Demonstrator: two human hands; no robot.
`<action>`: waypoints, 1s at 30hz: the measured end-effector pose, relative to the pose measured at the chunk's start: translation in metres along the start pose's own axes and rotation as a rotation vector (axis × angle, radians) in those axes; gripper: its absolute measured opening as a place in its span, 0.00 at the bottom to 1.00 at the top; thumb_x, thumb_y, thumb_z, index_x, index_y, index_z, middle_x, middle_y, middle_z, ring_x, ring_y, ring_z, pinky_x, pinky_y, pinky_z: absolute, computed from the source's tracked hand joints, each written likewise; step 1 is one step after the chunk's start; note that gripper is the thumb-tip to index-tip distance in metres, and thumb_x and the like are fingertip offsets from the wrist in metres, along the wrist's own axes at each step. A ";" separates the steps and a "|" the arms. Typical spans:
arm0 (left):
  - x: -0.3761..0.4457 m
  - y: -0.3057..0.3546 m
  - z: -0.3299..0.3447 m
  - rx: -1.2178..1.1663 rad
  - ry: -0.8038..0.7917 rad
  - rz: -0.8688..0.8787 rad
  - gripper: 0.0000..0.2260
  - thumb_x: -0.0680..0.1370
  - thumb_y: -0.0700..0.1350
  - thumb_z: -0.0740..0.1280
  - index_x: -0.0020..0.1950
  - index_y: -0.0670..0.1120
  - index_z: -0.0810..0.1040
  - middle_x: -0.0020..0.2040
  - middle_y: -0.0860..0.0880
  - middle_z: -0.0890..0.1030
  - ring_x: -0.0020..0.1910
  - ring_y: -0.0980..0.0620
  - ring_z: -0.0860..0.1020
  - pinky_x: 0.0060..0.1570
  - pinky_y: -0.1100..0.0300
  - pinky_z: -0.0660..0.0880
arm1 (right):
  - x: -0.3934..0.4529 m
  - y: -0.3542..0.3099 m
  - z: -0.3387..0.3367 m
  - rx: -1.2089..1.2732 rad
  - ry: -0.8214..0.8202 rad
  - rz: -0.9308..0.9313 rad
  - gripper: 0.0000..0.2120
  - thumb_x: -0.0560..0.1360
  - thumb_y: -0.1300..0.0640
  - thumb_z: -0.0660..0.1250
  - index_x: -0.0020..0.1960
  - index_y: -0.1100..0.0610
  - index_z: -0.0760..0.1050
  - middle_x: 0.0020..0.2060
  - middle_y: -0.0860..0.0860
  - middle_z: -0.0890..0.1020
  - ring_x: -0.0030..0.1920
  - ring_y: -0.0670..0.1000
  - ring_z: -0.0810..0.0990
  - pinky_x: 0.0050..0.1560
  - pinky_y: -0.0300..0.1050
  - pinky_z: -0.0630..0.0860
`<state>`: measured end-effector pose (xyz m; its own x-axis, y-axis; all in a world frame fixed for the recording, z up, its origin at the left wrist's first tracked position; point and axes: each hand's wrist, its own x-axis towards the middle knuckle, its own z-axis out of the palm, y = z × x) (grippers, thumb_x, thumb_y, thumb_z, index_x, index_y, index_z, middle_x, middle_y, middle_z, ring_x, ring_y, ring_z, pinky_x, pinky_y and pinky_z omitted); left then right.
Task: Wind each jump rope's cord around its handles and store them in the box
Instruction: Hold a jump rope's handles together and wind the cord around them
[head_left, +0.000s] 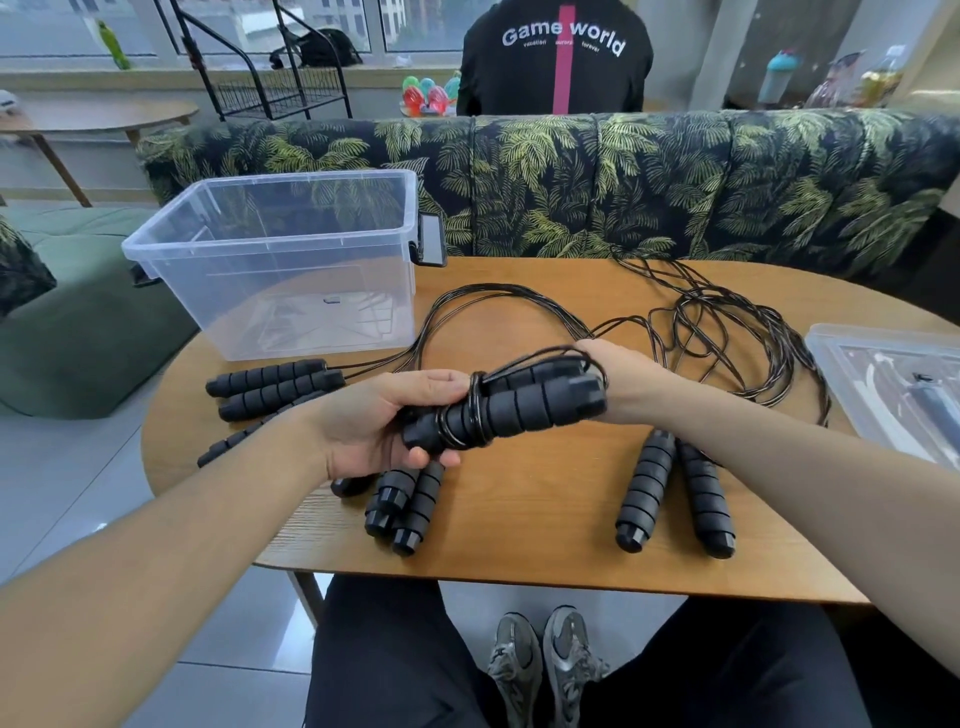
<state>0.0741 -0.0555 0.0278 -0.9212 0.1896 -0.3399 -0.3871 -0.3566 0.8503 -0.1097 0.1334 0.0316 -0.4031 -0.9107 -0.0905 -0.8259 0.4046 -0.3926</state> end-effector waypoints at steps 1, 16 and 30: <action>-0.001 0.002 -0.001 0.026 -0.002 -0.021 0.25 0.70 0.48 0.80 0.63 0.43 0.77 0.49 0.38 0.80 0.34 0.47 0.82 0.22 0.65 0.76 | 0.002 -0.002 -0.002 -0.150 0.017 0.046 0.08 0.76 0.53 0.68 0.41 0.55 0.72 0.40 0.50 0.79 0.42 0.56 0.78 0.42 0.47 0.75; -0.001 0.021 0.030 0.806 0.101 -0.225 0.34 0.75 0.45 0.76 0.70 0.60 0.58 0.55 0.43 0.82 0.38 0.43 0.84 0.30 0.58 0.81 | 0.009 -0.023 -0.017 -0.148 -0.028 -0.109 0.20 0.74 0.31 0.66 0.37 0.47 0.76 0.29 0.45 0.76 0.32 0.46 0.72 0.34 0.44 0.67; 0.024 -0.001 0.025 0.602 0.536 0.001 0.16 0.79 0.46 0.73 0.65 0.49 0.76 0.51 0.39 0.84 0.38 0.47 0.85 0.39 0.53 0.84 | -0.011 -0.074 -0.015 -0.089 0.175 0.002 0.24 0.80 0.39 0.60 0.34 0.55 0.75 0.27 0.48 0.73 0.30 0.49 0.71 0.33 0.45 0.71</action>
<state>0.0538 -0.0274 0.0290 -0.8744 -0.3298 -0.3559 -0.4393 0.2270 0.8692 -0.0498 0.1150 0.0756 -0.4608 -0.8846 0.0720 -0.8534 0.4194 -0.3096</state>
